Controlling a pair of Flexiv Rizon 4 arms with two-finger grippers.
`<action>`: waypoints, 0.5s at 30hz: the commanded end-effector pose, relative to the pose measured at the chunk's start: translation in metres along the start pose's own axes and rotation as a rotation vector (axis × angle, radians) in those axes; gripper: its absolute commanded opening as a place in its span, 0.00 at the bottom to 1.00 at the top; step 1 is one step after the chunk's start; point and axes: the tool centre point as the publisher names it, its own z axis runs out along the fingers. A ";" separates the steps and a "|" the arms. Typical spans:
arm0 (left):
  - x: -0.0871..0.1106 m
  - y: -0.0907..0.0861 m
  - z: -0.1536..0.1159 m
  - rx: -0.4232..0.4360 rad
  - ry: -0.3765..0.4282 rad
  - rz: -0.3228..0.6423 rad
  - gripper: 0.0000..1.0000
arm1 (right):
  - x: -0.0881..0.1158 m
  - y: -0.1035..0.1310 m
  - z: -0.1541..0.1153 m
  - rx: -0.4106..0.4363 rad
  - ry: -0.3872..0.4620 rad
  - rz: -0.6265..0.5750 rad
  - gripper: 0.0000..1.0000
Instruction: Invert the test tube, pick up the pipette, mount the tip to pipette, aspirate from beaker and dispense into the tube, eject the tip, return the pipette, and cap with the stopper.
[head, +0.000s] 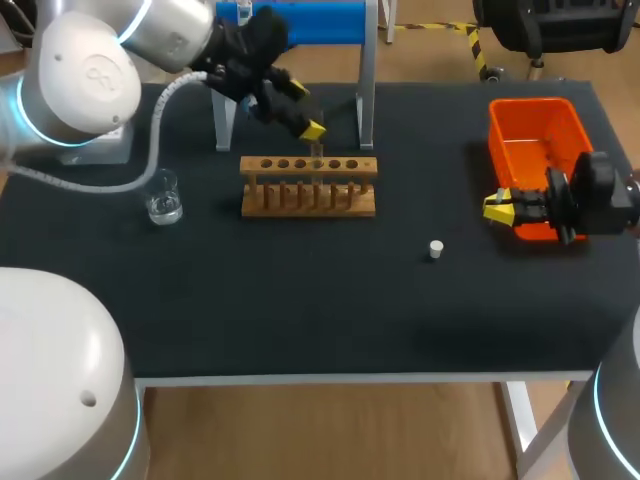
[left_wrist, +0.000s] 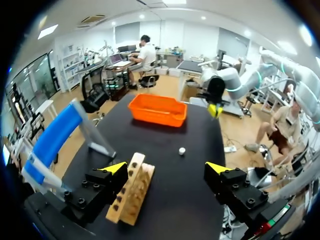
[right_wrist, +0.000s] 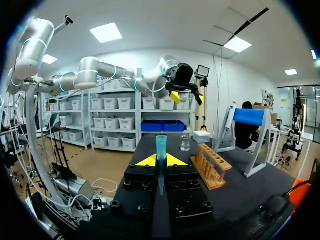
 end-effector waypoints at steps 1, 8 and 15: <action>-0.016 0.027 -0.029 -0.034 -0.056 -0.063 1.00 | 0.001 0.000 0.000 0.001 -0.001 0.000 0.00; -0.048 0.064 -0.065 -0.066 -0.210 -0.206 1.00 | 0.001 0.000 0.000 0.001 -0.001 0.000 0.00; -0.075 0.079 -0.078 -0.153 -0.438 -0.425 1.00 | 0.001 0.000 0.000 0.001 -0.001 0.000 0.00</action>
